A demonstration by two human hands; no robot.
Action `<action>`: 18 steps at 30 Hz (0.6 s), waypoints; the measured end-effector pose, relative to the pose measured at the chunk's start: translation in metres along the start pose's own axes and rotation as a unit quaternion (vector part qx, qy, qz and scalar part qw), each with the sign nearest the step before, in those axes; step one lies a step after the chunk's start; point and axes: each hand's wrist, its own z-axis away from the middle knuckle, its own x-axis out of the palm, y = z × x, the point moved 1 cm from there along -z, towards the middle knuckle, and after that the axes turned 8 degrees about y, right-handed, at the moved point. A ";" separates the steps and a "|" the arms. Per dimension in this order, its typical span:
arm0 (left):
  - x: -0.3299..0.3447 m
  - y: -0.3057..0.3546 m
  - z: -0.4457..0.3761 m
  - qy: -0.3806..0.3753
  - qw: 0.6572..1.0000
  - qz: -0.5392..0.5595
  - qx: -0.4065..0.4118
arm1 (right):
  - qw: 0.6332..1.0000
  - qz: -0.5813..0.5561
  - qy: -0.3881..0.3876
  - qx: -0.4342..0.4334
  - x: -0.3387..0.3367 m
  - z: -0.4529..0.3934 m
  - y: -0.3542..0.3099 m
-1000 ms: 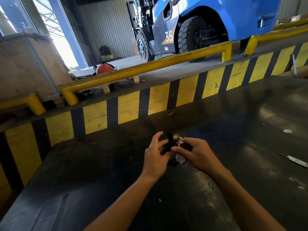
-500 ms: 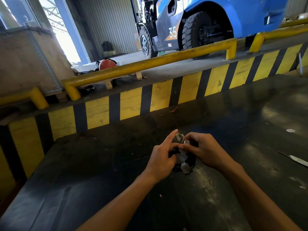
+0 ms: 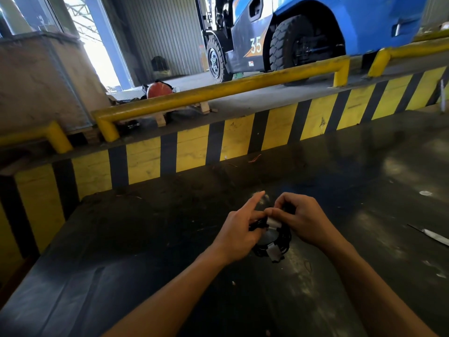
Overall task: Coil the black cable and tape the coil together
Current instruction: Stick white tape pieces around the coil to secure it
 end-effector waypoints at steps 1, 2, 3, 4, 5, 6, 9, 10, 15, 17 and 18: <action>-0.001 0.000 0.000 -0.007 1.000 0.005 -0.006 | 1.000 -0.007 0.003 0.004 0.001 0.000 0.001; -0.001 -0.001 0.000 -0.013 1.000 0.009 -0.010 | 1.000 -0.017 0.003 0.009 0.002 0.000 0.002; -0.002 -0.001 0.000 -0.017 1.000 0.012 -0.014 | 0.999 -0.029 0.001 0.016 0.003 0.000 0.004; -0.003 -0.002 0.000 -0.023 0.999 0.015 -0.018 | 0.999 -0.043 -0.003 0.024 0.005 0.001 0.007; -0.003 -0.003 0.001 -0.030 0.999 0.020 -0.023 | 0.998 -0.056 -0.007 0.032 0.007 0.001 0.009; -0.004 -0.005 0.002 -0.039 0.998 0.025 -0.030 | 0.997 -0.068 -0.009 0.040 0.009 0.002 0.011; -0.005 -0.010 0.003 -0.062 0.996 0.036 -0.051 | 0.994 -0.097 -0.008 0.053 0.016 0.005 0.014; -0.006 -0.013 0.003 -0.064 0.995 0.047 -0.064 | 0.992 -0.109 -0.004 0.056 0.018 0.006 0.015; -0.006 -0.035 0.008 -0.023 0.971 0.151 -0.185 | 0.966 -0.230 0.032 0.116 0.028 0.014 0.019; -0.003 -0.050 0.017 -0.017 0.933 0.229 -0.277 | 0.930 -0.316 0.051 0.179 0.032 0.017 0.027; 0.000 -0.058 0.023 -0.021 0.903 0.275 -0.330 | 0.911 -0.350 0.060 0.210 0.036 0.017 0.033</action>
